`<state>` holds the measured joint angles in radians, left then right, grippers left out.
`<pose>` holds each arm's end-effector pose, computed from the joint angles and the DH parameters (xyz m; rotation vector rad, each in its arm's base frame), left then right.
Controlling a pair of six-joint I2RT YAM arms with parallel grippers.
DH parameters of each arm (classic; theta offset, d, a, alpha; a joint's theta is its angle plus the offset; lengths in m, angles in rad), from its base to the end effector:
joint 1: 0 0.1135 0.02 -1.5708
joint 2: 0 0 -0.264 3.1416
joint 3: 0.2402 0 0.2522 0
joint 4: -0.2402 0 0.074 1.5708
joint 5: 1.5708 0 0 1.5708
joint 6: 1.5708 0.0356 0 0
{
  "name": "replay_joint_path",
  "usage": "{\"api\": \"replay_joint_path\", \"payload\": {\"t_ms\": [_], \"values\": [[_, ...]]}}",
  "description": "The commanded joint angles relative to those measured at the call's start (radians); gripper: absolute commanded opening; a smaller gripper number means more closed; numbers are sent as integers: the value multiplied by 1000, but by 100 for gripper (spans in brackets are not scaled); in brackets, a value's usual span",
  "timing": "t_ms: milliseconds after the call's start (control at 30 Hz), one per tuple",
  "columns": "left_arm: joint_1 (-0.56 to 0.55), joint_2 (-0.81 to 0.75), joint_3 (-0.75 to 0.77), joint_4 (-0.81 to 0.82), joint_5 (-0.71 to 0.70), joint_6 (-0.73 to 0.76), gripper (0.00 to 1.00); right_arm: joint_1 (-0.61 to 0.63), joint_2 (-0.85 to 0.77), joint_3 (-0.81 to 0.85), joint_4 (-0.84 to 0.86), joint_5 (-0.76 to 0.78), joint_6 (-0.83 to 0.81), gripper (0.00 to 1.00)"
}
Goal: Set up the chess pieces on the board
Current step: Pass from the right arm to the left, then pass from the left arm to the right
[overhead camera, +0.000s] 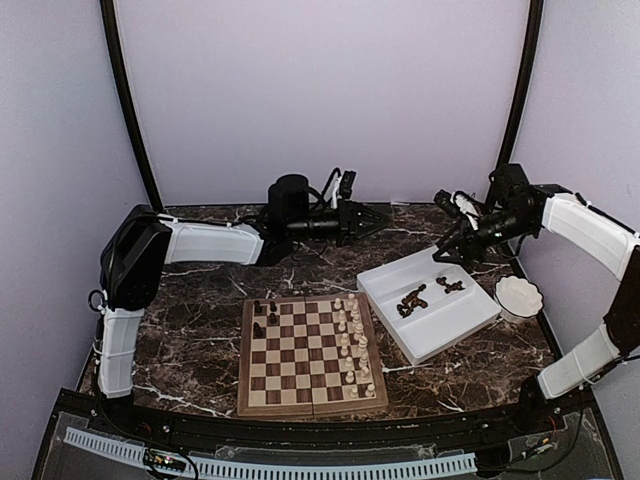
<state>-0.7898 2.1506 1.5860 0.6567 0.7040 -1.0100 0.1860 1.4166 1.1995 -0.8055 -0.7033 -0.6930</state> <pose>0.3387 -0.3744 0.2633 0.5004 1.7886 -1.8731 0.2751 0.0752 0.2939 -1.2269 2.0362 0.6731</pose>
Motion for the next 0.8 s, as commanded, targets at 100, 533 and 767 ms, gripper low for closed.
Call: {"api": "replay_joint_path", "payload": {"t_ms": [100,533,767], "values": [[-17,4,-35,242,-14,-72,1,-26,25,36,90,-383,240,49],[-43,8,-26,274,-7,-61,1,-25,127,73,423,-567,670,57],[-46,9,-17,266,0,-53,1,-23,119,7,592,-622,849,48]]}}
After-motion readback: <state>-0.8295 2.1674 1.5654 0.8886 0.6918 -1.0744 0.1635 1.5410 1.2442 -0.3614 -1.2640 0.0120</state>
